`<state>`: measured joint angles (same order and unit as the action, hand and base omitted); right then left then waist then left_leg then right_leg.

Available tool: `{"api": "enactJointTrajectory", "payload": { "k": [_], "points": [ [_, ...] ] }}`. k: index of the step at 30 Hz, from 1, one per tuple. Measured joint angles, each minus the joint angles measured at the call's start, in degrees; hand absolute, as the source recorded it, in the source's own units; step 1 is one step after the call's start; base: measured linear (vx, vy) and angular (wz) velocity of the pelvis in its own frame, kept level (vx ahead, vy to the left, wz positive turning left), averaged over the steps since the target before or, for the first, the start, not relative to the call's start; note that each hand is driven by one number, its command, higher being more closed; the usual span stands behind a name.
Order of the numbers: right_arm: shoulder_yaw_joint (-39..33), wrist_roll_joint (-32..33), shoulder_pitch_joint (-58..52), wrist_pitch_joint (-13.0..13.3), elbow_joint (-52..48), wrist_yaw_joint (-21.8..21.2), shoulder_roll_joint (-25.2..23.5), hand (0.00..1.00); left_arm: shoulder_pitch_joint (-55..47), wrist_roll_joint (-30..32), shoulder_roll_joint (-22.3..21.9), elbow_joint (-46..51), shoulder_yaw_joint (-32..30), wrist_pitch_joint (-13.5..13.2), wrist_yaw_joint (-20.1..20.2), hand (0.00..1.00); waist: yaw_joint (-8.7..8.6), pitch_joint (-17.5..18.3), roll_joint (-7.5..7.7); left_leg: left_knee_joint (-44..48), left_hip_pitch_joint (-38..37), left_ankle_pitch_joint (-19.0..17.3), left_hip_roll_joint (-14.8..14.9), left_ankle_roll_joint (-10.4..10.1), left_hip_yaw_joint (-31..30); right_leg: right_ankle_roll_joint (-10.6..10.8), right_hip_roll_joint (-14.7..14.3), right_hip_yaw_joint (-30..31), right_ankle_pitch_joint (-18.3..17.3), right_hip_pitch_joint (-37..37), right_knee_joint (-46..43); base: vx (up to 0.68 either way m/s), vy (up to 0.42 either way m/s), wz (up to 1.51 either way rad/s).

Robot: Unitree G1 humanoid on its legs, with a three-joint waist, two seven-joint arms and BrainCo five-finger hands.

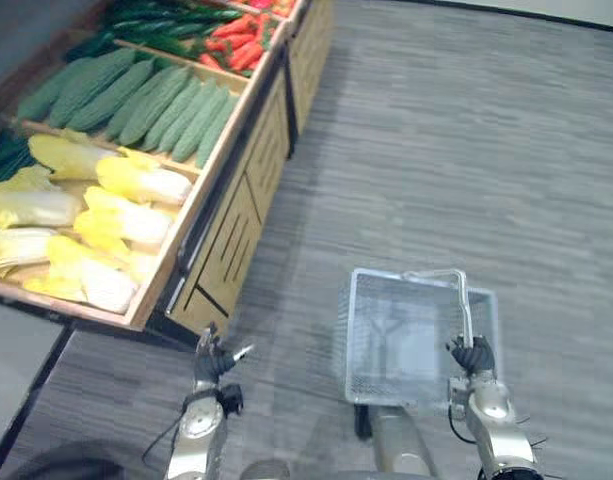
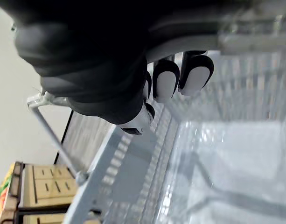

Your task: Pick vegetable in the basket

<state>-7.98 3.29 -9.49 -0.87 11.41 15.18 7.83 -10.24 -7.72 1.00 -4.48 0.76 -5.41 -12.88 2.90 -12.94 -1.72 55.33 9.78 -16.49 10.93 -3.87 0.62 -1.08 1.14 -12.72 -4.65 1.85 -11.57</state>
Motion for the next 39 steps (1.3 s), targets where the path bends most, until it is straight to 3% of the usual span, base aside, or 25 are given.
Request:
{"api": "enactJointTrajectory", "payload": {
  "k": [2, 3, 4, 5, 6, 7, 8, 10, 12, 13, 14, 15, 16, 19, 21, 22, 23, 24, 27, 29, 31, 32, 34, 39],
  "points": [
    [-2.82, 0.78, 0.6, 1.22, -0.63, 0.92, 0.24, 1.0, 0.11, 1.02, 0.02, 3.23, -0.11, -0.6, -0.2, 0.0, 1.0, 0.15, -0.17, -6.14, 4.37, -1.15, -0.39, 1.34, 5.04, 0.39, 0.08, -1.58, -0.24, -2.87, 2.77, 0.34, -0.043, 0.4],
    [-5.26, 1.35, 1.34, 1.98, -0.22, 1.18, 0.73, 1.0, 0.11, 2.12, 0.14, 5.09, -0.47, -1.18, -1.12, 0.0, 1.13, 0.28, -0.72, -15.84, 7.02, -0.45, -1.01, 1.19, 8.95, 1.39, 0.16, -2.65, -0.98, -4.61, 3.86, 0.31, 0.035, 0.3],
    [-5.74, 1.38, 1.41, 2.1, -0.15, 1.19, 0.88, 1.0, 0.08, 2.33, 0.19, 5.42, -0.46, -1.19, -1.25, 0.0, 1.14, 0.52, -1.14, -18.17, 7.33, 0.62, -0.98, 1.1, 10.26, 1.75, 0.13, -3.01, -1.33, -4.94, 3.81, 0.3, 0.054, 0.43],
    [-7.04, 1.72, 1.17, 2.92, 0.9, 1.24, 1.96, 1.0, -0.47, 3.73, 0.38, 6.8, -0.37, -1.22, -1.79, 0.0, 1.01, 0.89, -1.76, -25.03, 7.42, 6.93, -0.79, 6.15, 16.47, 3.23, -0.25, -3.93, -3.41, -6.61, 3.46, 0.33, 0.096, 0.65],
    [-7.56, 1.86, 0.63, 2.93, 3.37, 1.31, 1.69, 1.0, -0.66, 5.32, 1.16, 7.49, -0.35, -1.28, -2.45, 0.0, 0.87, 1.67, 0.3, -27.82, 5.14, 6.44, -2.18, 7.18, 19.19, 3.82, 1.94, -5.04, -4.96, -7.52, 2.9, 0.33, 0.107, 0.69],
    [-7.88, 1.86, 0.18, 2.93, 4.38, 1.31, 1.52, 1.0, -0.67, 6.4, 1.39, 8.12, -0.4, -1.28, -2.66, 0.0, 1.04, 2.22, 1.29, -29.38, 4.41, 6.22, -3.21, 7.68, 20.01, 4.35, 2.83, -5.35, -5.78, -7.5, 2.56, 0.39, 0.127, 0.62],
    [-7.96, 1.84, 0.13, 3.05, 6.36, 1.28, 1.35, 1.0, -1.74, 8.26, 1.51, 9.92, -0.99, -1.31, -3.18, 0.0, 1.25, 2.76, 2.4, -30.93, 3.81, 5.89, -5.33, 8.18, 19.31, 5.03, 4.27, -6.06, -7.11, -7.55, 1.65, 0.3, 0.09, 0.46],
    [-7.98, 1.74, 1.09, 3.13, 9.32, 1.06, 1.54, 1.0, -2.73, 10.48, 1.41, 11.27, -1.55, -1.3, -4.18, 0.0, 1.16, 2.87, 2.79, -32.4, 2.51, 4.83, -8.24, 9.11, 18.11, 6.21, 6.61, -6.21, -9.11, -7.43, -2.11, 0.3, 0.078, 0.57],
    [-7.84, 0.79, 2.09, 2.62, 14.8, 0.82, 1.78, 1.0, -3.51, 13.23, 1.36, 12.28, -1.47, -1.17, -5.46, 0.0, 1.11, 2.71, 2.36, -34.42, -0.56, 4.07, -10.42, 9.61, 15.98, 6.89, 9.27, -5.61, -9.52, -5.25, -13.58, 0.31, 0.09, 0.67],
    [-7.71, 0.38, 1.85, 1.95, 16.28, 0.69, 1.41, 1.0, -4.33, 15.41, 1.9, 14.81, -1.52, -1.05, -6.21, 0.0, 0.99, 2.69, 2.42, -35.29, -2.5, 3.52, -11.89, 9.8, 13.72, 6.73, 10.98, -3.41, -8.13, -2.08, -24.03, 0.29, 0.068, 0.73],
    [-7.69, 0.2, 1.47, 1.76, 16.99, 0.64, 1.35, 1.0, -4.45, 16.51, 2.25, 15.93, -1.46, -1.04, -6.4, 0.0, 0.82, 2.6, 2.47, -35.48, -3.35, 3.23, -12.37, 10.15, 12.12, 6.71, 11.38, -1.52, -6.49, -0.01, -29.45, 0.3, -0.006, 1.24],
    [-7.67, 0.05, -0.35, 0.88, 18.03, 0.09, 1.09, 1.0, -4.14, 19.16, 2.75, 17.57, -1.13, -1.08, -7.39, 0.0, 0.13, 2.52, 2.5, -35.4, -4.82, 2.16, -12.81, 10.95, 8.61, 5.18, 10.01, 4.15, -8.94, 4.2, -37.48, 0.31, -0.068, 1.17],
    [-7.66, 0.04, -0.84, 0.5, 18.19, -0.18, 0.8, 1.0, -4.17, 20.05, 2.73, 17.96, -1.18, -1.06, -7.61, 0.0, -0.03, 2.52, 2.5, -35.44, -5.4, 1.75, -12.82, 11.13, 7.38, 4.35, 9.01, 6.13, -9.78, 5.7, -38.44, 0.31, -0.083, 1.26],
    [-8.04, 0.7, -2.14, 0.91, 15.98, -0.33, -0.25, 1.0, -4.34, 23.37, 2.47, 18.49, -0.57, -0.04, -9.88, 0.0, -0.6, 2.51, 2.46, -35.3, -8.15, 0.29, -12.53, 9.65, 1.6, 4.14, 2.95, 16.24, -12.84, 12.14, -33.26, 0.3, -0.113, 0.86],
    [-7.8, 0.77, -4.04, 2.13, 14.35, -0.45, -1.33, 1.0, -3.17, 24.34, 2.29, 18.48, 1.11, 0.18, -10.02, 0.0, -0.57, 2.55, 2.69, -33.8, -9.2, -1.0, -11.58, 7.56, -3.83, 4.52, -1.46, 24.11, -12.2, 14.87, -24.06, 0.41, -0.247, 1.47],
    [-7.79, 0.77, -4.5, 2.39, 13.9, -0.44, -1.43, 1.0, -3.02, 24.39, 2.3, 18.49, 1.47, 0.19, -10.01, 0.0, -0.64, 2.57, 3.04, -32.81, -9.15, -1.61, -11.59, 6.54, -4.84, 4.74, -1.47, 24.87, -11.29, 14.98, -21.26, 0.41, -0.299, 1.64],
    [-7.6, 0.98, -5.16, 2.84, 13.7, -0.39, -1.65, 1.0, -2.62, 24.43, 2.6, 18.62, 1.91, 0.17, -9.98, 0.0, -0.59, 2.45, 5.0, -30.59, -9.11, -3.41, -12.43, 4.61, -6.1, 4.09, 0.05, 25.55, -4.4, 14.28, -15.0, 0.3, -0.302, 1.36],
    [-7.37, 1.74, -5.46, 2.8, 14.2, -0.46, -0.94, 1.0, -2.01, 24.41, 2.14, 17.78, 2.03, 0.37, -9.9, 0.0, -0.52, 2.16, 4.21, -28.68, -8.84, -5.36, -11.62, 3.49, -8.17, 6.74, 0.03, 23.32, -4.1, 14.1, -17.12, 0.28, -0.301, 1.3],
    [-6.86, 3.07, -5.4, 2.78, 14.05, -0.71, -0.39, 1.0, -1.69, 24.39, 1.14, 17.82, 3.99, 0.53, -9.49, 0.0, 1.15, 3.12, 2.31, -31.1, -8.22, -3.5, -8.57, 0.81, -11.66, 4.43, -0.05, 16.66, -5.67, 13.55, -16.91, 0.24, -0.288, 0.98],
    [-7.94, 3.65, -6.1, 2.56, 14.4, -0.46, -0.54, 1.0, -1.0, 24.28, 0.97, 17.68, 4.13, 0.52, -9.46, 0.0, 1.04, 3.1, 2.26, -34.86, -8.4, -0.93, -7.0, -0.67, -10.61, 3.46, 0.63, 13.33, -5.6, 12.84, -16.09, 0.12, -0.256, 0.98],
    [-8.2, 4.08, -7.46, 2.6, 14.5, -0.54, -0.14, 1.0, 0.6, 24.16, 1.32, 16.26, 4.21, 0.53, -8.81, 0.0, 0.58, 2.99, 2.5, -37.55, -8.61, 1.42, -6.02, -0.77, -7.51, 2.79, 1.62, 10.47, -5.48, 11.52, -15.06, 0.02, -0.179, 0.84],
    [-8.17, 4.12, -8.18, 2.6, 14.51, -0.67, -0.15, 1.0, 1.98, 24.15, 1.69, 15.02, 4.38, 0.54, -8.31, 0.0, 0.21, 2.98, 2.58, -38.55, -8.71, 2.09, -5.28, 0.14, -3.76, 2.52, 2.14, 9.0, -5.51, 10.58, -14.35, -0.06, -0.103, 0.72],
    [-8.16, 4.49, -8.05, 2.6, 14.7, -0.83, -0.69, 1.0, 3.99, 24.13, 2.91, 13.79, 4.42, 0.54, -8.23, 0.0, -0.66, 3.0, 2.87, -40.35, -8.58, 2.67, -4.04, -0.04, 1.98, 2.41, 2.79, 7.36, -5.54, 10.43, -13.52, -0.11, -0.062, 0.47],
    [-6.64, 4.55, -7.38, 2.62, 16.06, -2.98, -1.38, 1.0, 8.98, 24.06, 7.22, 5.85, 4.52, 0.7, -7.25, 0.0, -0.82, 4.1, 3.8, -45.36, -9.18, 5.78, -4.0, -0.66, 4.7, 1.99, 2.42, 8.48, -2.48, 10.37, -8.77, -0.12, -0.003, -0.06]
  ]
}}
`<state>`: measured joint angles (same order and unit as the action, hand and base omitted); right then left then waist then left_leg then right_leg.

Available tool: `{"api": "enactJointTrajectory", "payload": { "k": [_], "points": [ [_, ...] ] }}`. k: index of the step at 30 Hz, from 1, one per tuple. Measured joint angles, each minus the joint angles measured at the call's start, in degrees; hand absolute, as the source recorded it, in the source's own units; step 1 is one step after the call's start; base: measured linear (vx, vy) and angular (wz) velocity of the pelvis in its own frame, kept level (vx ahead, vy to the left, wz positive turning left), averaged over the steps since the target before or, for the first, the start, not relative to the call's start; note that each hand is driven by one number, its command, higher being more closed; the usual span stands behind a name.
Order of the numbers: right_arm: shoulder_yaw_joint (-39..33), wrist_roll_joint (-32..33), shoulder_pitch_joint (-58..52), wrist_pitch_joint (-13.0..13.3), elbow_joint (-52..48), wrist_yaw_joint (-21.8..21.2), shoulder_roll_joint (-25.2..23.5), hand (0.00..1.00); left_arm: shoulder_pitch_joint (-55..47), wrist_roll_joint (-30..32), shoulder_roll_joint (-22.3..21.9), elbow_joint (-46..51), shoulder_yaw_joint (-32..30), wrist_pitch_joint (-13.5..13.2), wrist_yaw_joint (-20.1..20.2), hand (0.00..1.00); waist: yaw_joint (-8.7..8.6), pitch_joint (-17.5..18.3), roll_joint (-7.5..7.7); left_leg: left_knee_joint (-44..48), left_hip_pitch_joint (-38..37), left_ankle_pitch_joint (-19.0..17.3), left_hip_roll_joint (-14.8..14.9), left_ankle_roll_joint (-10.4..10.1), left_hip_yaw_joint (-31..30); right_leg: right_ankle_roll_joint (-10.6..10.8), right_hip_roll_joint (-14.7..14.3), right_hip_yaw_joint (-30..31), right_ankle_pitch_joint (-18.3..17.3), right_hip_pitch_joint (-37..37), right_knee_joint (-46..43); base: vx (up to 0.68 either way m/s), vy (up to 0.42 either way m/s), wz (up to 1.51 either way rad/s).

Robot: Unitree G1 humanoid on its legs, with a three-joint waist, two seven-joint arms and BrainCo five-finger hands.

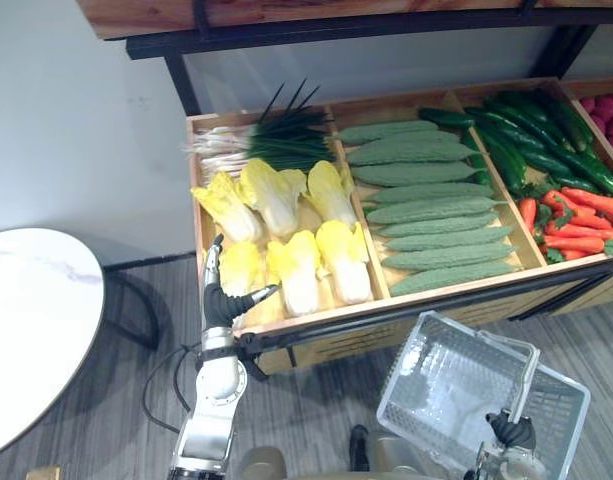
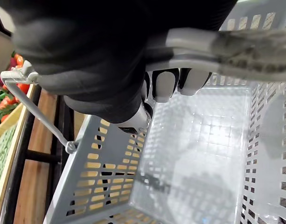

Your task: Pick vegetable in the basket

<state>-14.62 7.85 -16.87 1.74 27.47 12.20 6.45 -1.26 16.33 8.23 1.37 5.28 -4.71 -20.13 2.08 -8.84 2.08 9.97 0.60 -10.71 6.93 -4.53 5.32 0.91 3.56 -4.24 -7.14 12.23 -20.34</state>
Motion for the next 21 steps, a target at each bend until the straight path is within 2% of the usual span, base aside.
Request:
{"api": "enactJointTrajectory", "payload": {
  "k": [3, 4, 8, 12, 19, 21],
  "points": [
    [0.05, -0.06, 1.12, 0.07, 1.01, -0.21, 0.01, 1.0, 2.37, 0.03, 0.88, -3.36, 0.5, 0.38, -0.06, 0.0, -0.28, 0.09, 0.27, -2.67, -0.28, 2.02, 0.01, -0.4, 0.67, 0.04, -0.57, 0.75, 1.76, 0.11, 2.16, -0.04, -0.005, -0.1],
    [0.05, -0.09, 1.7, 0.08, 1.23, -0.4, 0.02, 1.0, 3.56, 0.04, 1.31, -5.41, 0.91, 0.7, -0.09, 0.0, -1.08, 0.11, 0.3, -3.86, -0.39, 3.01, -0.06, -0.5, 0.86, 0.21, -0.64, 0.9, 2.12, 0.3, 2.64, -0.01, -0.011, -0.08],
    [0.12, -0.08, 2.23, 0.18, 1.64, -1.09, 0.04, 1.0, 9.67, 0.23, 1.59, -12.68, 2.31, 2.1, -0.64, 0.0, -1.9, 0.19, 0.5, -6.25, 0.03, 4.36, -0.39, -1.12, 2.06, -0.03, -1.51, 1.94, 2.44, 2.58, 2.49, 0.01, -0.024, -0.15],
    [1.08, -0.06, 4.23, 0.37, 2.68, -0.98, 0.12, 1.0, 16.28, 0.24, 2.66, -20.13, 3.18, 3.02, -2.62, 0.0, -4.41, 0.19, 0.73, -7.19, 1.43, 5.34, -0.01, -1.71, 2.83, -0.41, -2.17, 3.0, 2.7, 5.32, 2.12, 0.04, -0.022, -0.16],
    [1.3, 0.53, 4.32, 1.49, 2.65, 0.19, 0.14, 1.0, 22.4, 0.15, 2.66, -27.82, 3.07, 4.27, -4.87, 0.0, -5.02, -1.02, 1.33, -6.96, 2.64, 5.38, 0.33, -1.79, 4.67, -0.82, -2.92, 4.6, 2.97, 7.55, 1.76, 0.0, -0.021, -0.15],
    [1.42, 0.78, 4.7, 1.81, 2.65, 0.32, 0.13, 1.0, 24.18, 0.34, 3.05, -30.99, 2.46, 4.47, -5.0, 0.0, -5.01, -2.5, 2.12, -6.87, 2.91, 5.35, 0.35, -1.8, 5.17, -0.9, -3.01, 5.01, 3.08, 8.07, 1.6, -0.06, -0.016, -0.07]
  ]
}}
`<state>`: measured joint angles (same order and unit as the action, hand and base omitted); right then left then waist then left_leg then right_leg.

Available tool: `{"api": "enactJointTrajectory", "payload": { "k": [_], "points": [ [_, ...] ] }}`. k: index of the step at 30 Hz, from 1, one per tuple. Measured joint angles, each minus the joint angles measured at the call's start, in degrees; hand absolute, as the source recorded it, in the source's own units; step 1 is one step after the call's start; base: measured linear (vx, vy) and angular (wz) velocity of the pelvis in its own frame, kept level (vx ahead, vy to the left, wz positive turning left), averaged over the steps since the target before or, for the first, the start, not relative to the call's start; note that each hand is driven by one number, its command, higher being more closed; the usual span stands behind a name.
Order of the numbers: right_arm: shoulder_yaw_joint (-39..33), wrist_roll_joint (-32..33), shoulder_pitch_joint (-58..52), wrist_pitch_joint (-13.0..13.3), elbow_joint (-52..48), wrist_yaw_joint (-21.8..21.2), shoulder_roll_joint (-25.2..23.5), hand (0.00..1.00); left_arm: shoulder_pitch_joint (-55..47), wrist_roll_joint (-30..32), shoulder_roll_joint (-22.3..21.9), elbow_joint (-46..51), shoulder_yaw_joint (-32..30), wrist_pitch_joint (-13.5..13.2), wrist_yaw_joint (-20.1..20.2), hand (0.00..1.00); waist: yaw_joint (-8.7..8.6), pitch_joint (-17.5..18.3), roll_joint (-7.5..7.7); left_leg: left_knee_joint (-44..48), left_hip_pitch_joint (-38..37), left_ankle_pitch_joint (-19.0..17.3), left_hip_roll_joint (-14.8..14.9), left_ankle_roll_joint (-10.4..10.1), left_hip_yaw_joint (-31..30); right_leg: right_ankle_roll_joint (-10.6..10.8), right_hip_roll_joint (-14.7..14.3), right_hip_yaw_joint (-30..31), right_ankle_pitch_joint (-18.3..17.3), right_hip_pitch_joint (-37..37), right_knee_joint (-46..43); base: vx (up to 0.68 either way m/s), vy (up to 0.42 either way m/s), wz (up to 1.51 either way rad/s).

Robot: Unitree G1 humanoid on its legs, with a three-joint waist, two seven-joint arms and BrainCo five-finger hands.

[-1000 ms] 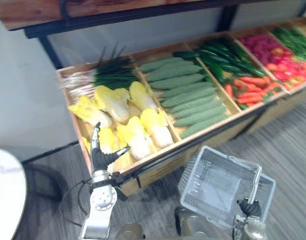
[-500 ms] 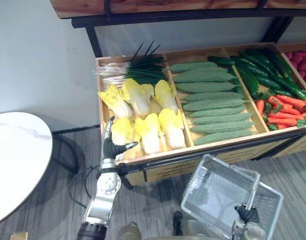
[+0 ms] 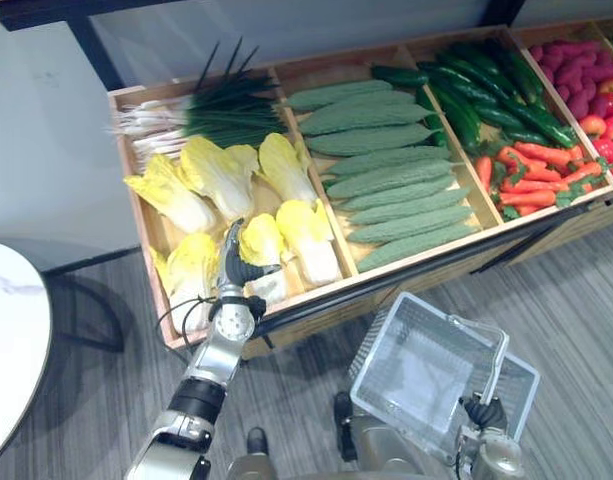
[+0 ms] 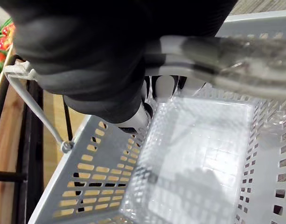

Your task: Pick vegetable in the basket

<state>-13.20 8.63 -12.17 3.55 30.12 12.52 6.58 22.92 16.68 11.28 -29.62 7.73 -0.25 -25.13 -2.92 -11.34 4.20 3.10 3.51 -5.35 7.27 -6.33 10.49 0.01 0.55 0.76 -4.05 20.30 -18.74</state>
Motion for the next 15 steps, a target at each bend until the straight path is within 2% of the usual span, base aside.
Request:
{"api": "enactJointTrajectory", "payload": {
  "k": [2, 3, 4, 9, 15],
  "points": [
    [-0.01, 0.41, 0.31, 0.09, -0.06, 0.06, 0.01, 1.0, 1.34, 0.51, 0.28, -2.29, -0.58, 0.04, 0.02, 0.0, -0.03, -1.07, 0.41, 0.04, -0.1, -0.02, 0.03, -0.02, 0.55, 0.03, -0.07, 0.36, 0.17, 0.03, 0.04, -0.05, -0.009, -0.09],
    [-0.02, 1.07, 0.55, 0.17, -0.18, 0.06, 0.01, 1.0, 2.68, 2.82, 0.34, -4.28, -0.64, 0.64, 0.22, 0.0, 0.06, -1.66, 0.48, 0.03, -0.04, -0.03, -0.03, -0.01, 0.81, 0.1, -0.08, 0.63, 0.34, 0.16, 0.16, -0.03, 0.002, -0.09],
    [-0.01, 1.23, 0.61, 0.24, -0.37, 0.05, 0.01, 1.0, 3.51, 4.66, 0.3, -4.81, -0.62, 1.13, 0.44, 1.0, 0.17, -2.06, 0.47, 0.06, -0.05, -0.04, -0.1, 0.01, 0.86, 0.12, -0.03, 0.7, 0.35, 0.16, 0.16, -0.02, 0.008, -0.05],
    [-0.01, 2.34, 0.71, 0.54, -2.45, -0.31, 0.05, 1.0, 7.35, 12.59, 0.22, -8.67, -0.7, 2.5, 1.3, 1.0, 0.4, -2.79, 0.3, 0.49, 0.06, -0.08, -0.19, 0.05, 1.01, 0.22, 0.04, 0.87, 0.42, 0.19, 0.16, 0.0, 0.0, 0.0],
    [-0.04, 2.82, 1.86, 0.59, -2.7, -0.39, 0.16, 1.0, 9.48, 13.23, 2.68, -8.64, -1.19, 2.3, 1.42, 1.0, 0.38, -4.85, -0.2, 0.86, 0.08, -0.17, -0.3, 0.17, 0.93, 0.42, 0.11, 0.99, 1.05, -0.2, 0.76, -0.02, -0.001, 0.0]
  ]
}}
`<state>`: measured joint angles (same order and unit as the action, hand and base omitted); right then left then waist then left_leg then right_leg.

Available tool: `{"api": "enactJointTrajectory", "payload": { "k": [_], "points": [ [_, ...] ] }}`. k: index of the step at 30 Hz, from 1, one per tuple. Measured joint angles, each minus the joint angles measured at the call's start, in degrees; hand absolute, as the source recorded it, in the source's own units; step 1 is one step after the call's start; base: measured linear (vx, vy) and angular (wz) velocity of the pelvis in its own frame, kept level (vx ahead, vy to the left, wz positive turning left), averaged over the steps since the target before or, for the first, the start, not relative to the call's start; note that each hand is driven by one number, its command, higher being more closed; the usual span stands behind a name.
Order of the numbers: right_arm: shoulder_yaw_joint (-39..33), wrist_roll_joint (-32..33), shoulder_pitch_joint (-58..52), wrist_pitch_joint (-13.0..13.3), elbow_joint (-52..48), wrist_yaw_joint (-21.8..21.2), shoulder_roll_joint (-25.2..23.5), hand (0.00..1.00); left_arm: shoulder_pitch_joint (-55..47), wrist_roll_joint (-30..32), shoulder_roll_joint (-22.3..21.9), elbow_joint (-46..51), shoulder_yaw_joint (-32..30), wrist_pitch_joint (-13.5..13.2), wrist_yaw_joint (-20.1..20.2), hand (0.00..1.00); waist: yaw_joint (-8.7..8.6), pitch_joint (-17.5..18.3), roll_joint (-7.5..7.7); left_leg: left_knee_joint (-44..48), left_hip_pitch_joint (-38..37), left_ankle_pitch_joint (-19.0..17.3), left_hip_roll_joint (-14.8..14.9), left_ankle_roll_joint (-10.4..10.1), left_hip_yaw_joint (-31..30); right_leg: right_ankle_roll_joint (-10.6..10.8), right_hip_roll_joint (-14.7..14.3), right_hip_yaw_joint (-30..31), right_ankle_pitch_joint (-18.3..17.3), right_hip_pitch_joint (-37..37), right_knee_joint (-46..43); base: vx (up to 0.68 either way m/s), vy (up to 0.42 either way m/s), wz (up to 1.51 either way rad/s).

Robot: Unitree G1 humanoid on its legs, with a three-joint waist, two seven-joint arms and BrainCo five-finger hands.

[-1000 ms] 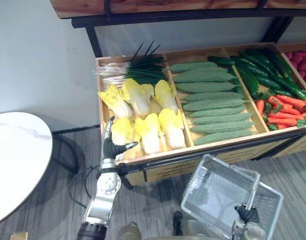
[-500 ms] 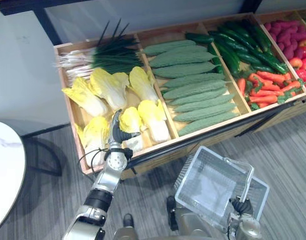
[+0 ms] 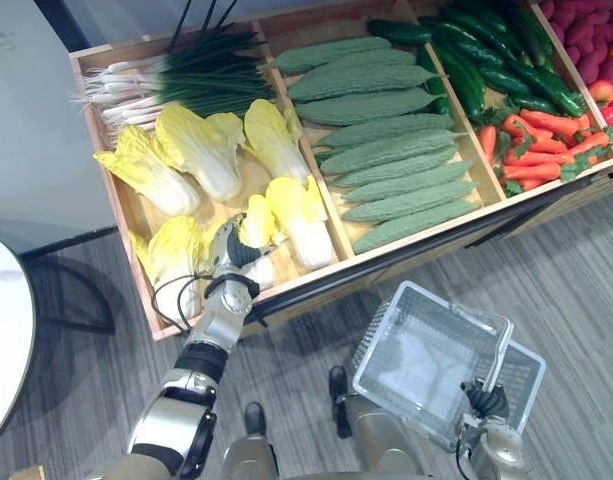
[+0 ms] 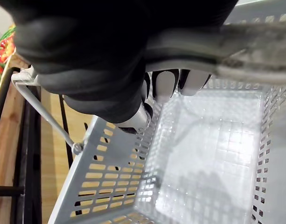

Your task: Pick vegetable in the basket

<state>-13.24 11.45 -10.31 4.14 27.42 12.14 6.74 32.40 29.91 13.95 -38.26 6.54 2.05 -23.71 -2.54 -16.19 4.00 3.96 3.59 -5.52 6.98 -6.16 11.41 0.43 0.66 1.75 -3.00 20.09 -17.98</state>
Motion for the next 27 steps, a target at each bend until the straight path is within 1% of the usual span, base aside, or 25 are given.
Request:
{"api": "enactJointTrajectory", "payload": {
  "k": [2, 5, 9, 12, 15, 18, 19, 21, 24, 25, 27],
  "points": [
    [0.0, -0.01, 0.1, 0.0, -0.23, -0.04, -0.01, 1.0, -1.79, -0.18, 0.66, 3.44, -0.58, 0.15, 0.04, 1.0, -0.26, -0.18, -0.26, -0.19, -0.23, -0.01, -0.04, 0.01, -0.1, 0.08, -0.01, 0.04, 0.09, -0.29, 0.29, 0.0, 0.0, 0.0],
    [-0.11, -0.05, 0.1, -0.02, -0.78, -0.05, -0.02, 1.0, -7.62, -1.31, 0.91, 11.66, -3.39, 0.17, -0.13, 1.0, -1.08, -0.57, -0.89, -0.96, -1.58, -0.03, 0.05, 0.09, -0.23, 0.21, -0.22, -0.03, 0.17, -1.84, 1.4, 0.02, 0.012, -0.01],
    [-0.28, -0.33, 0.12, -0.1, -0.78, -0.05, -0.05, 1.0, -14.66, -3.49, 0.57, 20.27, -6.83, 0.17, -0.39, 1.0, -1.17, -0.71, -1.26, -1.18, -3.05, -0.03, 0.03, 0.09, -0.35, 0.27, -0.3, -0.07, 0.21, -3.79, 2.62, 0.04, 0.023, 0.01],
    [-0.43, -0.8, 0.18, -0.28, -0.78, -0.06, -0.07, 1.0, -19.5, -5.52, -1.79, 25.81, -7.47, -0.15, -0.68, 1.0, -0.67, -0.69, -1.35, -1.15, -4.45, -0.02, 0.0, 0.09, -0.39, 0.31, -0.47, -0.13, 0.23, -5.77, 3.43, 0.02, 0.01, 0.04],
    [-0.52, -0.95, 0.31, -0.3, -0.82, -0.07, -0.09, 1.0, -22.6, -6.75, -3.97, 31.0, -7.87, -0.33, -1.7, 1.0, -0.23, -0.49, -1.66, -1.12, -4.67, -0.22, -0.06, 0.41, -0.47, 0.35, -0.49, -0.12, 0.25, -6.08, 3.52, -0.01, 0.009, 0.02],
    [-0.6, -1.31, 0.21, -0.42, -0.82, -0.08, -0.17, 1.0, -26.39, -7.57, -5.66, 36.22, -9.53, -1.42, -2.78, 1.0, -0.21, -0.09, -2.27, -1.05, -5.98, -0.51, -0.03, 0.88, -0.48, 0.4, -0.61, 0.02, 0.28, -7.36, 3.52, 0.0, 0.0, 0.0],
    [-1.01, -1.32, 0.13, -0.47, -0.81, -0.1, -0.24, 1.0, -27.48, -8.01, -6.04, 37.82, -9.55, -1.64, -3.0, 1.0, -0.18, 0.13, -2.62, -1.05, -6.45, -0.63, -0.02, 1.03, -0.47, 0.4, -0.63, 0.05, 0.28, -7.83, 3.59, -0.04, 0.009, 0.01],
    [-2.2, -1.31, -0.27, -0.57, -0.81, -0.1, -0.43, 1.0, -29.8, -9.62, -7.19, 41.07, -9.55, -3.11, -3.51, 1.0, -0.04, 1.29, -3.62, -1.04, -6.55, -0.84, -0.1, 1.18, -0.37, 0.69, -0.57, 0.14, 0.48, -7.97, 3.69, -0.04, 0.012, 0.0],
    [-2.63, -1.3, -0.43, -0.74, -1.0, -0.03, -1.51, 1.0, -33.52, -13.11, -8.65, 45.56, -9.56, -5.15, -4.19, 1.0, 0.22, 2.12, -3.86, -0.9, -7.83, -1.2, 0.04, 1.02, 0.31, 0.95, -0.93, 1.07, 1.06, -9.06, 4.26, -0.06, 0.003, -0.15],
    [-2.68, -1.3, -0.63, -0.91, -1.5, 0.0, -1.72, 1.0, -34.28, -13.85, -9.2, 46.46, -9.55, -5.24, -4.2, 1.0, 0.28, 2.5, -3.89, -0.88, -7.9, -1.27, 0.05, 0.95, 0.76, 1.04, -1.03, 1.38, 1.21, -9.03, 4.41, -0.05, 0.0, -0.27],
    [-2.67, -1.34, -1.48, -1.24, -4.84, 0.03, -2.44, 1.0, -37.41, -17.18, -11.62, 50.83, -9.43, -6.29, -4.12, 1.0, 0.59, 3.09, -3.97, 0.27, -8.24, -2.14, 0.38, 0.99, 3.29, 1.19, -1.7, 3.44, 2.16, -9.05, 5.29, -0.05, 0.015, -0.48]
  ]
}}
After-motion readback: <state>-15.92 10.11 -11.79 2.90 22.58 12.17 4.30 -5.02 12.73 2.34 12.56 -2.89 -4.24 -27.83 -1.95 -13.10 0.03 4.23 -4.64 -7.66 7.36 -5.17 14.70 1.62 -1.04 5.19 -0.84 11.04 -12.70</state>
